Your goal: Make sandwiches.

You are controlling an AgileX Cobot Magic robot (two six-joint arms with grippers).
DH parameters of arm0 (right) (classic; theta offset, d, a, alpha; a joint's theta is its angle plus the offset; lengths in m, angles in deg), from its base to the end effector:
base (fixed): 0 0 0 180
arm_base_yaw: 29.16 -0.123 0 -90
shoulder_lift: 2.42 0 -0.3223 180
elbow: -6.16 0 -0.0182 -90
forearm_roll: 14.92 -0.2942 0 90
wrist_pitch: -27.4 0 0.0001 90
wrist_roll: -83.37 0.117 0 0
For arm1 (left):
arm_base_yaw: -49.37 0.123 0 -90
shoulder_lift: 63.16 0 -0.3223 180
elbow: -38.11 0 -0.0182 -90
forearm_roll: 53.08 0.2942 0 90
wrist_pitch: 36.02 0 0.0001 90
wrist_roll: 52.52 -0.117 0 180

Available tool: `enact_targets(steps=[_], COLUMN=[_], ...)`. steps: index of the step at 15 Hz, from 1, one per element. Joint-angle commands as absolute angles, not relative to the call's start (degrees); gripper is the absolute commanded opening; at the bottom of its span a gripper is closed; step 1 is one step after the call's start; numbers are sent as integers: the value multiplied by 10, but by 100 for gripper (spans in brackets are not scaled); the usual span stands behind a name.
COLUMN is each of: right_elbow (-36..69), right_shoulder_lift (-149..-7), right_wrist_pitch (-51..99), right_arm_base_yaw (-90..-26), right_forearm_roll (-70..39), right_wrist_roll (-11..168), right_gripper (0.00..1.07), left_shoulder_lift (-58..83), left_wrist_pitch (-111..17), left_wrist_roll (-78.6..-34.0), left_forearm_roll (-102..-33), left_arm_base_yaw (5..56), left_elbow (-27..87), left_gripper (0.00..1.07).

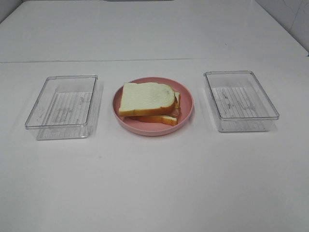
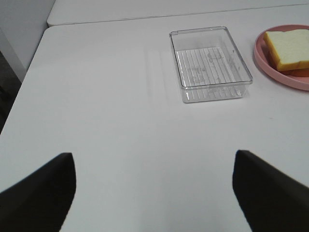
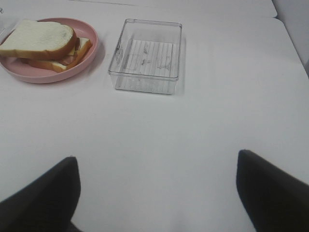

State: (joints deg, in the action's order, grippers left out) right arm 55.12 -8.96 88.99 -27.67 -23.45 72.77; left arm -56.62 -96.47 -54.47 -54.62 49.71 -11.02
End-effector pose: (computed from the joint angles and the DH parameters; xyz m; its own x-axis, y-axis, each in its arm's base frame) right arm 0.0158 0.0149 0.2889 -0.4379 -0.1012 -0.8933 -0.1412 0.9891 -0.0428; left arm 0.0175 -0.0026 0.2891 -0.4397 0.0182 -0.8980 0.0242 0.9997 0.0084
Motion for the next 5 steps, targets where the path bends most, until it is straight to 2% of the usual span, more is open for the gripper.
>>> enact_targets(steps=[1, 5], right_elbow=[552, 552], right_shoulder_lift=[-82, -82], right_wrist_pitch=[886, 886], right_arm_base_yaw=[-272, -272], right_forearm_roll=[-235, -235], right_wrist_roll=[727, 727], right_gripper=[83, 83], left_shoulder_lift=[-577, -577], left_wrist_pitch=[-959, -959], left_wrist_roll=[-545, -545], left_forearm_roll=[-553, -553], left_arm_base_yaw=[498, 498], left_elbow=[-114, -114], left_gripper=[84, 84])
